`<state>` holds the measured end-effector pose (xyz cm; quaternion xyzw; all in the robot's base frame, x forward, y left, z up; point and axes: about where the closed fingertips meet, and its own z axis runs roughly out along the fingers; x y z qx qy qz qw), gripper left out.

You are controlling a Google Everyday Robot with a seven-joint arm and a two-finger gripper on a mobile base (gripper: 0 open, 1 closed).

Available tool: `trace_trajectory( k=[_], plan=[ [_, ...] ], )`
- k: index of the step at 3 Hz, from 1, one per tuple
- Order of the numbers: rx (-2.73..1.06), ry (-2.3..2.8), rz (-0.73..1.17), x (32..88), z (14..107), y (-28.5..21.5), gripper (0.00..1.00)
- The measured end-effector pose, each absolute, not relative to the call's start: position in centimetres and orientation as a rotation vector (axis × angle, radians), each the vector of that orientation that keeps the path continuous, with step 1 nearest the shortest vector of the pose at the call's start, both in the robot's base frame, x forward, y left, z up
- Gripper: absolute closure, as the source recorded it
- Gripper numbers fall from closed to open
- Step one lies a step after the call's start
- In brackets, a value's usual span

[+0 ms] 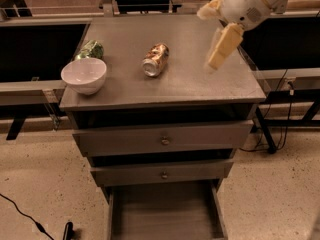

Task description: Place orange can into bottom drawer

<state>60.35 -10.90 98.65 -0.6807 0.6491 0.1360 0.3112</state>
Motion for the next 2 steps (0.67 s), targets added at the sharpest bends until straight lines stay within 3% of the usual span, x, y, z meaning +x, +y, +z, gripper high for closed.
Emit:
trace_trajectory(
  k=[2],
  plan=[
    [-1.510,1.587,0.518,70.5,99.4,-4.6,0.00]
  ],
)
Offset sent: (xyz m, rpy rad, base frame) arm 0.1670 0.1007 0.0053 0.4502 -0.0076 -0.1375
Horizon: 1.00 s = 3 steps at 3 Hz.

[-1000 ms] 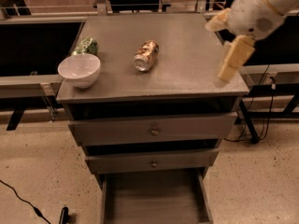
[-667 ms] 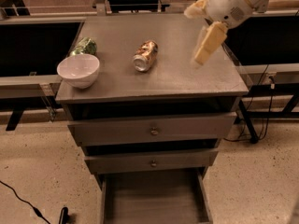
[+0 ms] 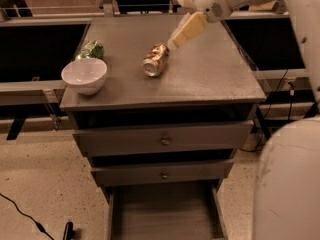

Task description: Place orange can into bottom drawer

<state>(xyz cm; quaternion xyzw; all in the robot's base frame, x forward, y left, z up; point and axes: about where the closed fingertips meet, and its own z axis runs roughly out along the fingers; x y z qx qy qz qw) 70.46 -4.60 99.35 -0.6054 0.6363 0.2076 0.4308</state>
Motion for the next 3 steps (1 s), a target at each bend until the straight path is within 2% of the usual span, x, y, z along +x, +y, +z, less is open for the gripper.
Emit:
trace_trajectory(
  k=[3],
  plan=[
    [-1.411,1.708,0.567,77.1,91.8,1.3,0.00]
  ],
)
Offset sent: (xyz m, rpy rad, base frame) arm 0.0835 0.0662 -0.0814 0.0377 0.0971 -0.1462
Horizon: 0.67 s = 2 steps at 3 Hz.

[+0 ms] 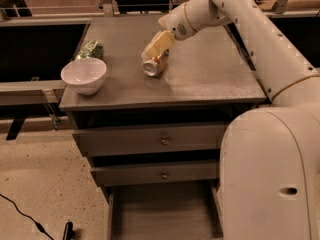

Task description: Place orange can into bottom drawer

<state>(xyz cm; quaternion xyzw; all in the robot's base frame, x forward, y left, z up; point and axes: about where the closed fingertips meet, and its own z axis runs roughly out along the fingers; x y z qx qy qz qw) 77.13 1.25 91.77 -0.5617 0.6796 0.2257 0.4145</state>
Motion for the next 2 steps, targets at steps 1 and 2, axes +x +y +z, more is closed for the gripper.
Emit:
trace_trajectory(
  k=[1,2],
  plan=[
    [-1.444,1.718,0.557,77.4,89.8,1.6,0.00],
    [-1.464,1.745,0.559,77.2,88.0,0.9,0.00]
  ],
)
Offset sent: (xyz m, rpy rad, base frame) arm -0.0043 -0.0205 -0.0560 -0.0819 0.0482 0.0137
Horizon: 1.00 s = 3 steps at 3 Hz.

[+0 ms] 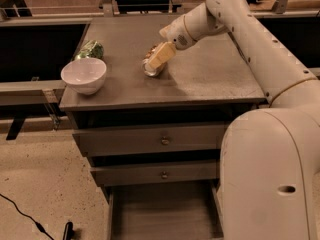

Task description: Place orange can into bottom drawer

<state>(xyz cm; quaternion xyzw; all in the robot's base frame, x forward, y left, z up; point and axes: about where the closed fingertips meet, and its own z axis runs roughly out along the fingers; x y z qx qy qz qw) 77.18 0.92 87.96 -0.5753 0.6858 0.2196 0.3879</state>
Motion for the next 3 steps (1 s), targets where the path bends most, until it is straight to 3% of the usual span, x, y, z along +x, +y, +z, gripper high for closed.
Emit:
trace_trajectory(
  k=[2,3],
  plan=[
    [-1.533,1.701,0.657,75.0,86.7,-0.1,0.49],
    [-1.597,1.536,0.807,71.4,89.2,-0.7,0.72]
  ],
)
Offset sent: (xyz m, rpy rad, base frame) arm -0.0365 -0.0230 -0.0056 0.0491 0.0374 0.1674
